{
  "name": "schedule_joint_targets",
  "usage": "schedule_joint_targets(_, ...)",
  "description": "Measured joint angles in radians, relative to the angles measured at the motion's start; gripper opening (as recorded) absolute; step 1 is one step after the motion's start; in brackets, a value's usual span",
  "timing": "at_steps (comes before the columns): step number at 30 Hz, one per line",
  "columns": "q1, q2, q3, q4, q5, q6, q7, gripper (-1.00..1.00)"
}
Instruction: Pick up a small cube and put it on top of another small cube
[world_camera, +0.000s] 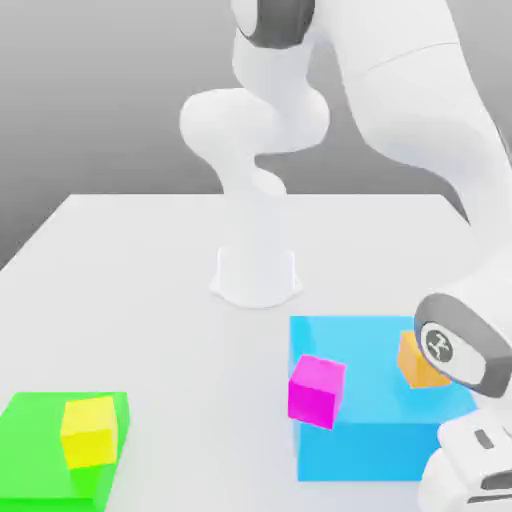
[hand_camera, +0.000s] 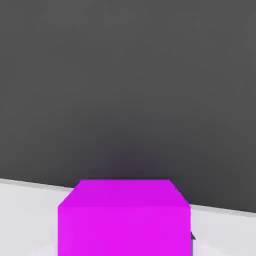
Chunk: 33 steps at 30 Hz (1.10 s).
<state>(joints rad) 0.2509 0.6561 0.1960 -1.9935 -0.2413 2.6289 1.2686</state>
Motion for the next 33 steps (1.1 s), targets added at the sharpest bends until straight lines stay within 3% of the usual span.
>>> schedule_joint_targets(4,-0.026,-0.123,0.035,-0.036,0.035,-0.088,-0.032,-1.00)
schedule_joint_targets(12,-0.088,-0.404,0.122,-0.235,0.085,-0.172,-0.304,-1.00)
schedule_joint_targets(18,-0.097,-0.629,0.154,-0.393,0.197,-0.223,-0.572,-1.00)
schedule_joint_targets(24,-0.043,-0.855,0.117,-0.549,0.323,-0.280,-0.854,-1.00)
schedule_joint_targets(29,-0.040,-0.780,0.122,-0.624,0.308,-0.130,-0.882,-1.00)
schedule_joint_targets(30,-0.041,-0.761,0.123,-0.632,0.301,-0.105,-0.877,1.00)
schedule_joint_targets(33,-0.041,-0.761,0.123,-0.632,0.301,-0.105,-0.877,1.00)
